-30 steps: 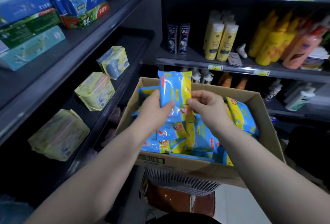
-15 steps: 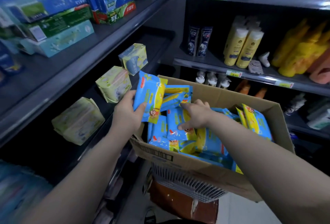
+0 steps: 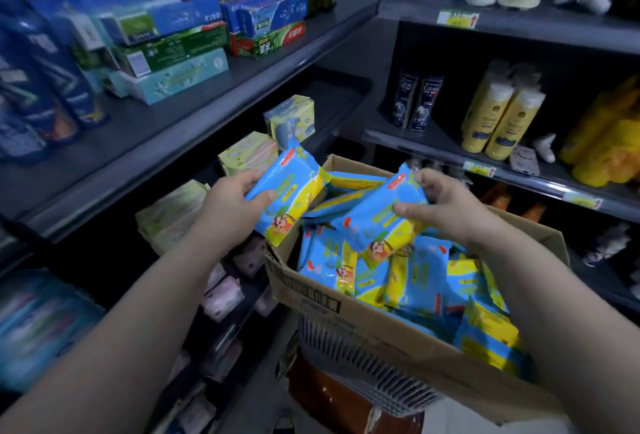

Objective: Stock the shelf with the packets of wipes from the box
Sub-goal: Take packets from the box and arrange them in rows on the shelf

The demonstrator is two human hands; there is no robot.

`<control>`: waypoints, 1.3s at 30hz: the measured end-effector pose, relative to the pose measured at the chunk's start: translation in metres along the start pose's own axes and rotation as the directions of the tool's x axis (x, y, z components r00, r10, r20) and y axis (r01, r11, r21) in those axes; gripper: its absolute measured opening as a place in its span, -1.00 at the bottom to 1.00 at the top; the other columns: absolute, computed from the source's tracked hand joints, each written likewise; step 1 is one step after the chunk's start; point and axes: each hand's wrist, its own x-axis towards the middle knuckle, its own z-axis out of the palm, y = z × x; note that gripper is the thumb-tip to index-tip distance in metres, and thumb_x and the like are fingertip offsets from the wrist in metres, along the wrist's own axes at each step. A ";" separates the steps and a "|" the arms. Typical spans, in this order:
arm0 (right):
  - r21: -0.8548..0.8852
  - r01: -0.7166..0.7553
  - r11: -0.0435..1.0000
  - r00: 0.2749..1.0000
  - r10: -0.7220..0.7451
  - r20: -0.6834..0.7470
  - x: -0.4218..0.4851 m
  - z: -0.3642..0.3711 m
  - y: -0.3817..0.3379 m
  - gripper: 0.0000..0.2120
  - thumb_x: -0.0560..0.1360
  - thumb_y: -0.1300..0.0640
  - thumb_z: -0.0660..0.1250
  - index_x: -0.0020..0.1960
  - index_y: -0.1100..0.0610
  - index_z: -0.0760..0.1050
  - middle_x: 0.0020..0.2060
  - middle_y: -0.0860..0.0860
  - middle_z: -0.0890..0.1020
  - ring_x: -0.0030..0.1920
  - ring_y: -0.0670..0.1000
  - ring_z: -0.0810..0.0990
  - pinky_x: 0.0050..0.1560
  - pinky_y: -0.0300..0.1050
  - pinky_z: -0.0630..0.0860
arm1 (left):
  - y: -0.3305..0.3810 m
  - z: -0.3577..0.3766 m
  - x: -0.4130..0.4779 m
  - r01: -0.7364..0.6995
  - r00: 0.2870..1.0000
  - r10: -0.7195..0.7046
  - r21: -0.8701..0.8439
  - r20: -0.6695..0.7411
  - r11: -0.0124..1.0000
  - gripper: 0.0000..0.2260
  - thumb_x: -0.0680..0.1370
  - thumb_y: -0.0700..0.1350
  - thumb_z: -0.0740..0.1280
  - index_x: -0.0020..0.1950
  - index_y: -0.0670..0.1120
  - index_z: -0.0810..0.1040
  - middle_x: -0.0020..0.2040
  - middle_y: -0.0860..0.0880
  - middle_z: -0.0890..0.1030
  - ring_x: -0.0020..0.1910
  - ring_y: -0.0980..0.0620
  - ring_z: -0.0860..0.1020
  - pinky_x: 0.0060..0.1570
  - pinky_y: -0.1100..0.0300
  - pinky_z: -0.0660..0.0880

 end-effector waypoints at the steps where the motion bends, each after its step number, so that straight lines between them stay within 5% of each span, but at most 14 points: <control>1: 0.067 0.018 0.998 1.000 -0.018 0.003 0.001 0.002 -0.008 -0.81 0.38 0.31 0.42 -0.11 0.14 0.44 -0.27 -0.01 0.69 -0.26 -0.02 0.66 -0.28 -0.15 0.59 | 0.004 -0.007 -0.002 -0.019 1.000 0.019 0.024 0.003 1.000 -0.92 0.42 -0.05 0.36 -0.09 0.06 0.55 -0.17 -0.05 0.66 -0.21 0.01 0.57 -0.07 0.00 0.52; 3: 0.155 0.049 0.987 0.998 -0.053 0.022 0.005 0.011 -0.022 -0.80 0.34 0.24 0.42 -0.10 0.13 0.44 -0.25 0.02 0.69 -0.24 0.02 0.67 -0.28 -0.13 0.58 | 0.010 -0.025 -0.008 -0.036 0.999 0.036 0.072 0.003 0.997 -0.84 0.35 0.00 0.29 -0.10 0.05 0.56 -0.15 -0.13 0.66 -0.23 0.01 0.53 -0.10 -0.02 0.51; 7: 0.256 0.084 0.963 0.989 -0.111 0.095 0.015 0.039 -0.042 -0.69 0.26 0.15 0.46 -0.04 0.13 0.48 -0.12 0.09 0.69 -0.13 0.12 0.67 -0.21 -0.05 0.60 | 0.015 -0.068 -0.025 0.012 1.000 -0.011 0.107 -0.011 0.994 -0.90 0.46 -0.11 0.40 -0.08 0.08 0.58 -0.14 -0.01 0.68 -0.21 0.04 0.60 -0.06 0.01 0.54; 12: 0.281 0.164 0.945 0.956 -0.223 0.192 0.030 0.094 -0.073 -0.73 0.35 0.27 0.40 0.03 0.20 0.46 -0.15 0.05 0.70 -0.17 0.05 0.67 -0.16 -0.01 0.64 | 0.014 -0.135 -0.053 0.002 0.993 0.030 0.267 -0.117 0.964 -0.88 0.50 -0.20 0.39 -0.02 0.01 0.58 -0.15 0.02 0.64 -0.31 0.30 0.52 -0.15 0.25 0.48; 16: 0.291 0.173 0.941 0.917 -0.262 0.300 0.047 0.159 -0.102 -0.70 0.43 0.42 0.34 0.14 0.30 0.43 -0.19 0.00 0.71 -0.20 -0.02 0.68 -0.19 -0.16 0.62 | 0.003 -0.206 -0.083 0.082 0.969 0.033 0.448 -0.243 0.890 -0.90 0.52 -0.18 0.37 -0.02 0.00 0.57 -0.13 0.00 0.60 -0.18 0.05 0.53 -0.16 0.14 0.44; 19: 0.272 0.205 0.940 0.877 -0.300 0.376 0.058 0.215 -0.128 -0.77 0.43 0.37 0.37 0.05 0.20 0.47 -0.19 -0.03 0.70 -0.19 -0.04 0.67 -0.18 -0.18 0.61 | -0.013 -0.262 -0.103 0.181 0.947 -0.004 0.523 -0.322 0.833 -0.91 0.51 -0.17 0.38 -0.01 -0.03 0.58 -0.09 -0.02 0.60 -0.09 -0.04 0.55 -0.05 0.04 0.47; 32: 0.304 0.233 0.924 0.736 -0.372 0.566 0.090 0.473 -0.215 -0.75 0.44 0.37 0.38 0.01 0.08 0.49 -0.06 0.06 0.68 -0.12 0.02 0.68 -0.10 -0.05 0.62 | -0.106 -0.457 -0.171 0.547 0.768 -0.182 0.481 -0.614 0.686 -0.87 0.49 -0.16 0.39 0.02 -0.04 0.58 -0.05 -0.01 0.59 -0.09 -0.01 0.50 -0.08 0.14 0.41; 39: 0.187 0.225 0.956 0.784 -0.292 0.547 0.133 0.569 -0.227 -0.72 0.45 0.31 0.40 0.10 0.10 0.46 0.04 0.07 0.65 -0.05 0.02 0.66 -0.04 -0.07 0.61 | -0.159 -0.510 -0.159 0.609 0.754 -0.252 0.501 -0.607 0.615 -0.84 0.47 -0.07 0.40 0.04 0.07 0.57 0.02 0.01 0.60 0.04 -0.07 0.54 0.12 -0.01 0.47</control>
